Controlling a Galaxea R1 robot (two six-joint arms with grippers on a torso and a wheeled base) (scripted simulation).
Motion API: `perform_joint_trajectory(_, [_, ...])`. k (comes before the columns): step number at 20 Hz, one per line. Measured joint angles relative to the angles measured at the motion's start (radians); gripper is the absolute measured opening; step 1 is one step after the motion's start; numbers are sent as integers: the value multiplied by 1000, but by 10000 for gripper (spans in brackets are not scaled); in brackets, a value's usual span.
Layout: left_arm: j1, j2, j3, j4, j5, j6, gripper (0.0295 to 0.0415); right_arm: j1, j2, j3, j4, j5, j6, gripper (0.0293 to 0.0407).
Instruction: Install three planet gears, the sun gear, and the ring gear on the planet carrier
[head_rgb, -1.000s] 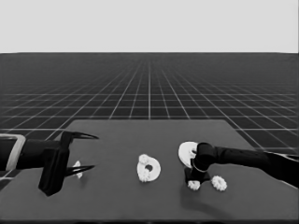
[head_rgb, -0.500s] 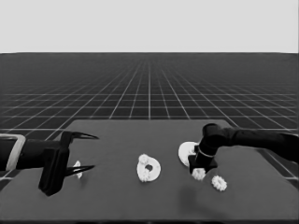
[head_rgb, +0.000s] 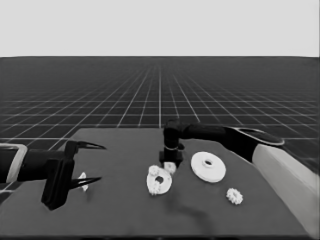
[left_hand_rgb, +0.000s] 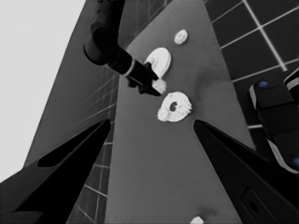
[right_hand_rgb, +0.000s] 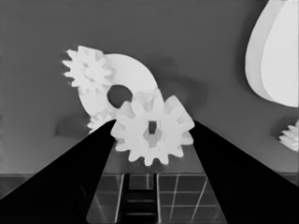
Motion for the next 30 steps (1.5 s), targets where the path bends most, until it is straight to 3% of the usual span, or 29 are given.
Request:
perform_joint_trajectory(3, [0,0,0,0,0,0,385,-124,23,-79,-115,43,-46,312])
perform_joint_trajectory(10, [0,0,0,0,0,0,385,-152,32,-109,-141,59,-63,312])
perform_joint_trajectory(12, [0,0,0,0,0,0,385,-152,32,-109,-142,59,-63,371])
perform_joint_trajectory(14, [0,0,0,0,0,0,385,-152,33,-109,-142,59,-63,383])
perform_joint_trajectory(20, [0,0,0,0,0,0,385,-152,33,-109,-142,59,-63,385])
perform_joint_trajectory(23, [0,0,0,0,0,0,385,-32,5,-15,-32,8,-8,385])
perform_joint_trajectory(30, [0,0,0,0,0,0,385,-1,3,-5,-1,1,-2,385])
